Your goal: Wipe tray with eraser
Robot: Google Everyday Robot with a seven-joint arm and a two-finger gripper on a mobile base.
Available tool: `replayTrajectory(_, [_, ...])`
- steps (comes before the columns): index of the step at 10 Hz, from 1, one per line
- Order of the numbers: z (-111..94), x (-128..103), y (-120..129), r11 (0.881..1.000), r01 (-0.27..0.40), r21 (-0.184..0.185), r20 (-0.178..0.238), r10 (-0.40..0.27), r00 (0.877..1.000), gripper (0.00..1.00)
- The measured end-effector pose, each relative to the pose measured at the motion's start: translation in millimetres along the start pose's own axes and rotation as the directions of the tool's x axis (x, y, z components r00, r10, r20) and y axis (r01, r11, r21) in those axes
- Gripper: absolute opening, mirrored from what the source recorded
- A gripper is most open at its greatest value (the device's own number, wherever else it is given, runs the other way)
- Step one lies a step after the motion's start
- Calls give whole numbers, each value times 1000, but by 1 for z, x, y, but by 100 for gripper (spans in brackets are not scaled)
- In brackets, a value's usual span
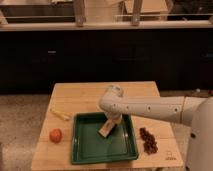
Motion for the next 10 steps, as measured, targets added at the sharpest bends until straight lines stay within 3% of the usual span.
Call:
replayTrajectory(3, [-12,-38,-33,993,106,54,23,-108,994,0])
replayTrajectory(5, [-16,-62,-32,986,154,63,46,-157,987,0])
replayTrajectory(7, [-9,-77,-19,984,169,53,79,-173,982,0])
replayTrajectory(10, [4,-66,13,993,118,16,103,-119,987,0])
